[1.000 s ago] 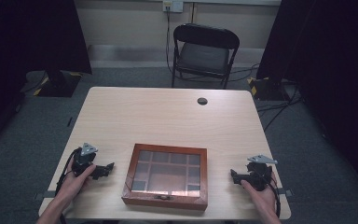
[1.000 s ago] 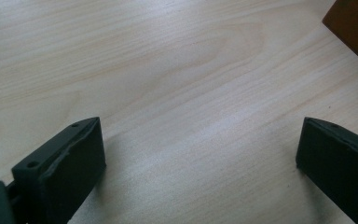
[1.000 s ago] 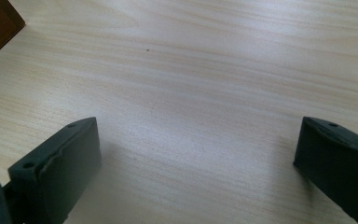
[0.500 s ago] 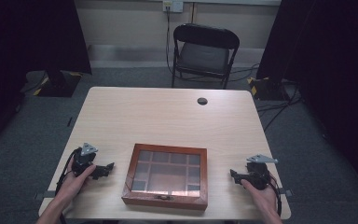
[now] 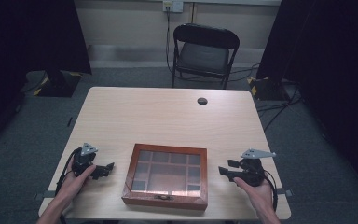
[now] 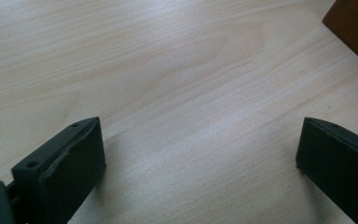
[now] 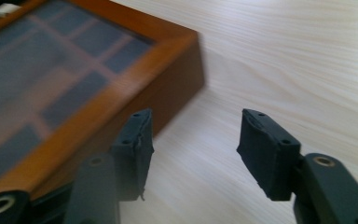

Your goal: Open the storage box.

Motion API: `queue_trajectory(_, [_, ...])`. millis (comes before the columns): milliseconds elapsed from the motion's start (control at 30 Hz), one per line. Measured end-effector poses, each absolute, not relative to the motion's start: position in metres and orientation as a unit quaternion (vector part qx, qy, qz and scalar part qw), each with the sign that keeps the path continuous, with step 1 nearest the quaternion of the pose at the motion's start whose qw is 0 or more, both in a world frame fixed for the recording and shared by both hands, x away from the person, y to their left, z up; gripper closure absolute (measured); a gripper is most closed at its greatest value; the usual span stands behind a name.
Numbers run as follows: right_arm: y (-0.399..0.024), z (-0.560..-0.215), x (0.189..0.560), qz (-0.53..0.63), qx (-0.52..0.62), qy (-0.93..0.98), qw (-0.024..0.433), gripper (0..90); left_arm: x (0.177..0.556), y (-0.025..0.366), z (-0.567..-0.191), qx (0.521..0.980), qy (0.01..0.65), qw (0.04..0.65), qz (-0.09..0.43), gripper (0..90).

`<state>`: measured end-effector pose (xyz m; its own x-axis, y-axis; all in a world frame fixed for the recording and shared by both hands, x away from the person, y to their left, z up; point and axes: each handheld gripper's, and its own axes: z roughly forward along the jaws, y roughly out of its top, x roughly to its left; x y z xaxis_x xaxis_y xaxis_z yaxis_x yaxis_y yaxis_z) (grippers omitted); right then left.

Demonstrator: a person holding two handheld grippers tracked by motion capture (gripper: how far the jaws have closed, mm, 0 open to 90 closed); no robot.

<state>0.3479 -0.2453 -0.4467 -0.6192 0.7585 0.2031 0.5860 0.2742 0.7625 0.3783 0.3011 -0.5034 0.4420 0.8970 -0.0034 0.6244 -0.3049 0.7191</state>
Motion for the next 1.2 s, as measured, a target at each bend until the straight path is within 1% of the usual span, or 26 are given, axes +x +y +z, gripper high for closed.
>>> queue_trajectory(167, [-0.219,-0.434,0.343,0.448,0.378,0.807,0.075,51.2,0.378,0.301,-0.503,0.782,0.487,0.333,0.205,0.5])
queue_trajectory(267, [-0.199,-0.427,0.338,0.466,0.345,0.813,0.050,55.5,0.378,0.301,-0.503,0.783,0.485,0.332,0.205,0.4])
queue_trajectory(333, [-0.188,-0.425,0.335,0.476,0.329,0.815,0.036,56.7,0.378,0.301,-0.503,0.782,0.486,0.333,0.205,0.5])
queue_trajectory(533, [-0.154,-0.419,0.326,0.484,0.277,0.830,0.007,67.3,0.378,0.301,-0.503,0.782,0.486,0.332,0.205,0.5])
queue_trajectory(633, [-0.133,-0.421,0.321,0.478,0.245,0.843,-0.016,72.4,0.378,0.301,-0.503,0.781,0.487,0.333,0.205,0.5])
queue_trajectory(733, [-0.115,-0.427,0.317,0.466,0.220,0.856,-0.036,74.6,0.378,0.301,-0.503,0.783,0.486,0.331,0.205,0.5])
queue_trajectory(867, [-0.101,-0.434,0.316,0.459,0.204,0.863,-0.053,74.8,0.378,0.301,-0.503,0.781,0.487,0.333,0.205,0.5])
queue_trajectory(1200, [-0.084,-0.445,0.312,0.448,0.179,0.873,-0.070,76.5,0.378,0.301,-0.503,0.781,0.487,0.333,0.205,0.4])
